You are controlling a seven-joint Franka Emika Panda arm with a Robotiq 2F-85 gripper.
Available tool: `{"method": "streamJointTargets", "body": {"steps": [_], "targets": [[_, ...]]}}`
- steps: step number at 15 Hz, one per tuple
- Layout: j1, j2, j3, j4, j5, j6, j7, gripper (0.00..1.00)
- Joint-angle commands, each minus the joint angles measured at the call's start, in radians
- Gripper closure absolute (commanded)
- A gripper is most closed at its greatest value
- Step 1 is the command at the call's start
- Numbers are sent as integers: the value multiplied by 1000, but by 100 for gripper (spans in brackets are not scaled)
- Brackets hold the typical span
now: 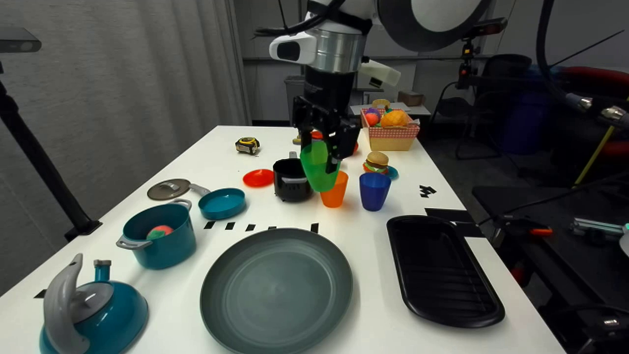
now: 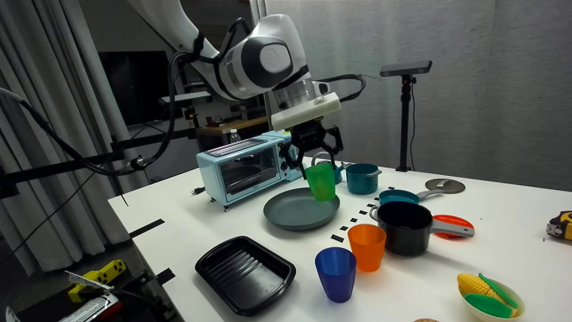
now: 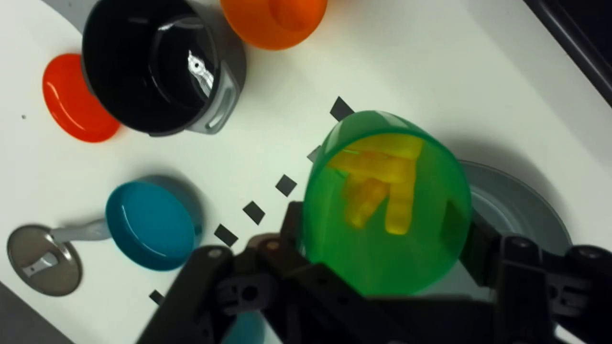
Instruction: Pour the things in the green cup onto the plate
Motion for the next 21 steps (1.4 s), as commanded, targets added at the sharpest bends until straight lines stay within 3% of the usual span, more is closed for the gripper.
{"method": "streamJointTargets", "body": {"steps": [1,9,14,18,21], "targets": [[38,-43,9,-27,-39,-22,-107,49],[112,-20,-14,-55,-296,27,-213,49],[131,6,-48,-63,-520,158,-161,49],[121,1,-42,-68,-520,197,-144,49],[115,-8,-27,-72,-466,158,-153,49]]}}
